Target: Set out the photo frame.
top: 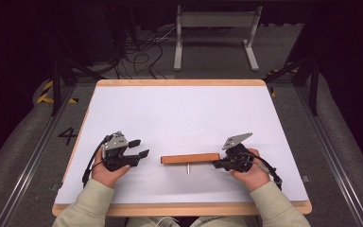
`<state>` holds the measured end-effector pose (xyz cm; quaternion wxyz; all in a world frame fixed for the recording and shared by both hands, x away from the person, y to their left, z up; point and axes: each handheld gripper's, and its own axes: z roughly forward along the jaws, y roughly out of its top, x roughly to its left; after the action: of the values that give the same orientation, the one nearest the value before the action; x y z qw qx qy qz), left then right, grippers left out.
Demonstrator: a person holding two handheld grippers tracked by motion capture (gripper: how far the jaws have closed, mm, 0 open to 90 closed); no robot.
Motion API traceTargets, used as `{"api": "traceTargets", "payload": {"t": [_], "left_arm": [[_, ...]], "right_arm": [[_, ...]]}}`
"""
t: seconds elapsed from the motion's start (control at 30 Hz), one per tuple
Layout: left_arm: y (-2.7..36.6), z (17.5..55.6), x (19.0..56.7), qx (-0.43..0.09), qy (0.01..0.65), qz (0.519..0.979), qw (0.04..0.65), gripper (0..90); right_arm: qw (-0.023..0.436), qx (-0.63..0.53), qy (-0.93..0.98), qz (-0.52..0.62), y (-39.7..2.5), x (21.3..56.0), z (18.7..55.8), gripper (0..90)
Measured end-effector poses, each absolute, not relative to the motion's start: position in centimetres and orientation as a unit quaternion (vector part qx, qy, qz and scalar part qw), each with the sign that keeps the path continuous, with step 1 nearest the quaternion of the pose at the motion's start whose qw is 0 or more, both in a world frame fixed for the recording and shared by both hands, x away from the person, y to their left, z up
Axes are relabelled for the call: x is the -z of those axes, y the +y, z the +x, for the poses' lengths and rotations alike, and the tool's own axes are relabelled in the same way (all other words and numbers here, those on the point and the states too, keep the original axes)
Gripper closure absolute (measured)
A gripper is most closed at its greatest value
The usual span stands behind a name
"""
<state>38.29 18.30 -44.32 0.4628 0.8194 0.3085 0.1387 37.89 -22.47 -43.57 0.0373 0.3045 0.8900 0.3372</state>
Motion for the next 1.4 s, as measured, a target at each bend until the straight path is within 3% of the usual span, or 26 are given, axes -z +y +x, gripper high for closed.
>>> {"api": "traceTargets", "payload": {"t": [0.6, 1.4], "left_arm": [[18.6, 38.0, 44.7, -0.141, 0.313, 0.821, 0.457, 44.7], [18.9, 38.1, 44.8, -0.142, 0.316, 0.819, 0.458, 42.8]], "right_arm": [[0.044, -0.347, 0.873, 0.340, -20.9, 43.4, 41.8, 90.0], [0.010, -0.369, 0.861, 0.350, -17.6, 43.5, 46.7, 90.0]]}}
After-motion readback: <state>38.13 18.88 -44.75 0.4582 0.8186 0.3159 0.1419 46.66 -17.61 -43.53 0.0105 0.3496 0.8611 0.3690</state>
